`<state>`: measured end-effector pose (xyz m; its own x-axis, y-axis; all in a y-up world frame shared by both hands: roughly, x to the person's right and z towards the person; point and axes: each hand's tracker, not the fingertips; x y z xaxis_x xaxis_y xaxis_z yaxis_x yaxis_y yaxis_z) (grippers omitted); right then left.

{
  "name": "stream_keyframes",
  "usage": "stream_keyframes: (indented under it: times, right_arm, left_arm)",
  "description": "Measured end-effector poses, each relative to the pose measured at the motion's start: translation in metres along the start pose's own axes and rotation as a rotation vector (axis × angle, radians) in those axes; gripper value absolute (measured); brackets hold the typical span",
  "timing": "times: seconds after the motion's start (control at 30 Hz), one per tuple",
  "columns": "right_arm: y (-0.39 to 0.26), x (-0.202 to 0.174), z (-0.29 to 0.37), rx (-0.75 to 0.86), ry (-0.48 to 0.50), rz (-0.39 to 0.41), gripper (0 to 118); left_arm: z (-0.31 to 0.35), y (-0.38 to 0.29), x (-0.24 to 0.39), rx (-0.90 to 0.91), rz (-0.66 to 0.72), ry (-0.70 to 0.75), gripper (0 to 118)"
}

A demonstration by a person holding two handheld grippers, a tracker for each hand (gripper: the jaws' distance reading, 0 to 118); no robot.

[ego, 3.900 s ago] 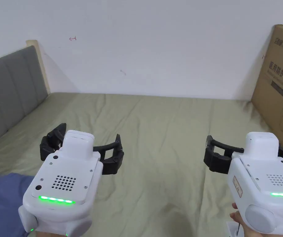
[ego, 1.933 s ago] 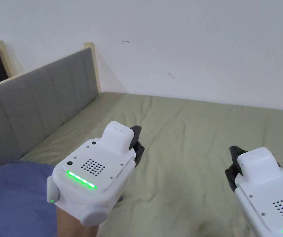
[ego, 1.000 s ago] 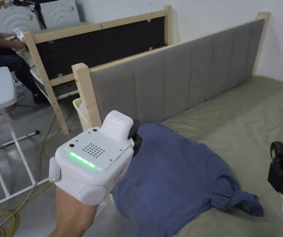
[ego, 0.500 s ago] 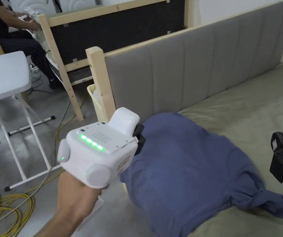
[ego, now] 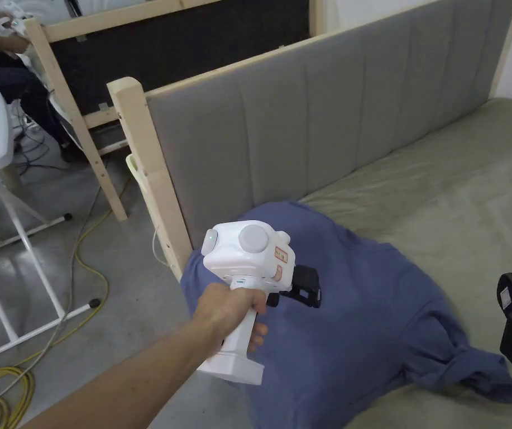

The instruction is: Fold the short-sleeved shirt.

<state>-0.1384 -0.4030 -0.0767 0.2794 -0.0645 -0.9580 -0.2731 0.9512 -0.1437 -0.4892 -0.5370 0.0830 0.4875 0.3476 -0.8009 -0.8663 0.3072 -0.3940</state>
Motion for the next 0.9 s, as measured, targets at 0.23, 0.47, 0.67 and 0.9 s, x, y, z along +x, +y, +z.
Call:
stream_keyframes:
  times: [0.23,0.47,0.67,0.9]
  right_arm:
    - [-0.009,0.017,-0.003,-0.029,-0.021,-0.001,0]
    - [-0.015,0.025,-0.004,-0.046,-0.028,-0.002,0]
    - [-0.019,0.026,-0.004,-0.057,-0.027,0.018,0]
    - [-0.024,0.037,-0.004,-0.056,-0.039,0.017,0]
  left_arm:
    - [-0.041,0.012,0.020,-0.082,-0.073,-0.017,82]
    - [-0.058,0.012,0.035,-0.128,-0.173,0.079,74]
    - [-0.052,0.011,0.043,-0.114,-0.234,0.124,19]
    - [-0.050,0.022,0.010,-0.066,-0.107,-0.074,0]
